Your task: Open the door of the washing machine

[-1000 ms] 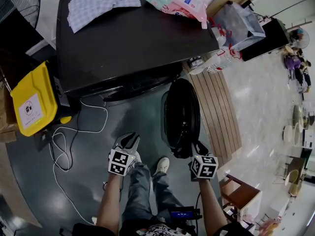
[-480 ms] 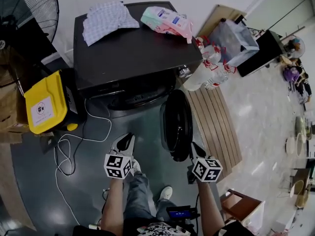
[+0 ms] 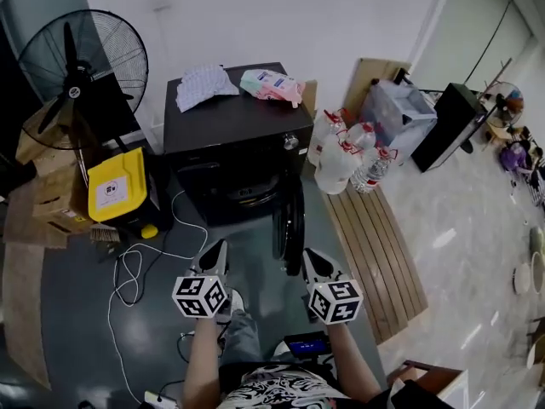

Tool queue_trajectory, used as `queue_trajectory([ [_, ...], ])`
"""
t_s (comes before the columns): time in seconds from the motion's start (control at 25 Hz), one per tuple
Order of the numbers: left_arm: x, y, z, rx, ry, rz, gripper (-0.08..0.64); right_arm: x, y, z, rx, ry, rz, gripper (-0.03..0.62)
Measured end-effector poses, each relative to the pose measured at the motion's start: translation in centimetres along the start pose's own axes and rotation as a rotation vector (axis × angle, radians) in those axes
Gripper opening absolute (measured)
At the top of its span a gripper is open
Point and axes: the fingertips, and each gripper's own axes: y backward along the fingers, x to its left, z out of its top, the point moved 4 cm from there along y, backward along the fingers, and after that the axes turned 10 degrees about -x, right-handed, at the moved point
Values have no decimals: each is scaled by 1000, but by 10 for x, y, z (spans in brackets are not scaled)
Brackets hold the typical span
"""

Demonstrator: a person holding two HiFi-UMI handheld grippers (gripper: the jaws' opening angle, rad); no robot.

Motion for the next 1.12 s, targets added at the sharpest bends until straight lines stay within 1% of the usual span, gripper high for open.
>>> queue_trajectory([
  [0.12, -38, 38, 11, -23, -10, 12, 2, 16, 35, 12, -27, 50, 52, 2],
  [0.2, -54, 55, 15, -29, -60, 29, 2, 24, 50, 17, -41, 58, 74, 2],
  [0.32, -68, 69, 18, -39, -132, 65, 2, 32, 65, 25, -62, 72, 89, 2],
  [0.44, -75, 78, 23, -63, -160, 81, 2, 36, 74, 33, -82, 81, 92, 2],
  [0.64, -77, 87, 32, -98, -140, 92, 2, 38, 79, 39, -90, 95, 89, 2],
  [0.76, -77, 91, 30, -97, -128, 92, 2, 36, 82, 35, -80, 100, 84, 2],
  [0.92, -69, 98, 30, -121, -43, 104, 2, 40, 84, 31, -74, 105, 87, 2],
  [0.96, -68, 98, 30, -117, -42, 105, 2, 41, 84, 31, -73, 105, 89, 2],
  [1.12, -69, 98, 28, -94, -84, 101, 2, 42, 84, 30, -68, 99, 91, 2],
])
